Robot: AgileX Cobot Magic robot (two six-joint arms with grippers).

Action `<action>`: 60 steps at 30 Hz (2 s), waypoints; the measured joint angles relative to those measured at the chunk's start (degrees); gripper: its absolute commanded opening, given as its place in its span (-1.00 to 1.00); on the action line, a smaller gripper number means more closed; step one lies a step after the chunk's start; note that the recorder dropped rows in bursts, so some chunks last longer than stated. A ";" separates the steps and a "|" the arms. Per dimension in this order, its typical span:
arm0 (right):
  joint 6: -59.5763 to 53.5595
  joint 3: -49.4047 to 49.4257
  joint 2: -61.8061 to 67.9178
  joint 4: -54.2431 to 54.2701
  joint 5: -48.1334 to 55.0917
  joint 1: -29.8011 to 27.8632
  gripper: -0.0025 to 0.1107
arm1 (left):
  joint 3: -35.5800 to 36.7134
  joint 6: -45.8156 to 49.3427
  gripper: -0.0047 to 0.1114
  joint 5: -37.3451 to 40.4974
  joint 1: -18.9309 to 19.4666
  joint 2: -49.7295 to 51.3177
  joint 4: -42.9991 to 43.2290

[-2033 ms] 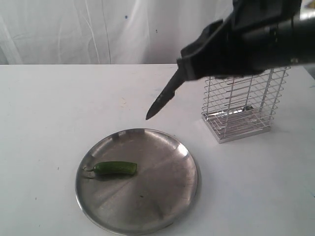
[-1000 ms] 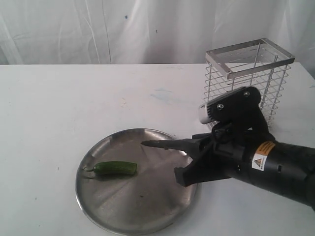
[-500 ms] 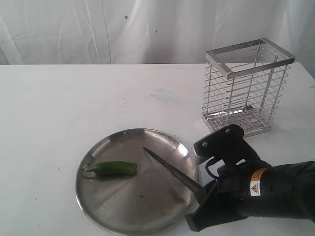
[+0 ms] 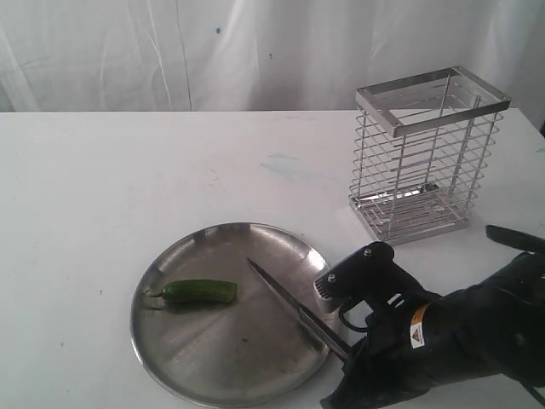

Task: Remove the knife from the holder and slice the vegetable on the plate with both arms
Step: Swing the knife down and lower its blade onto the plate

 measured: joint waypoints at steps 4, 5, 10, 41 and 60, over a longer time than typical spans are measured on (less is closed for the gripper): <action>-0.47 -0.22 0.00 0.00 1.05 0.00 -0.63 | 0.00 0.00 -0.92 0.00 0.00 0.00 0.00; -0.77 -0.22 0.00 0.00 1.78 0.00 -0.58 | 0.00 0.00 -0.92 0.00 0.00 0.00 0.00; -1.34 -0.22 0.00 0.00 3.00 0.00 -0.50 | 0.00 0.00 -0.92 0.00 0.00 0.00 0.00; -2.83 -4.83 0.03 -0.62 5.27 0.00 -0.40 | 0.00 0.00 -0.92 0.00 0.00 0.00 0.00; -2.83 -4.83 4.56 -2.42 4.39 0.00 -0.40 | 0.00 0.00 -0.92 0.00 0.00 0.00 0.00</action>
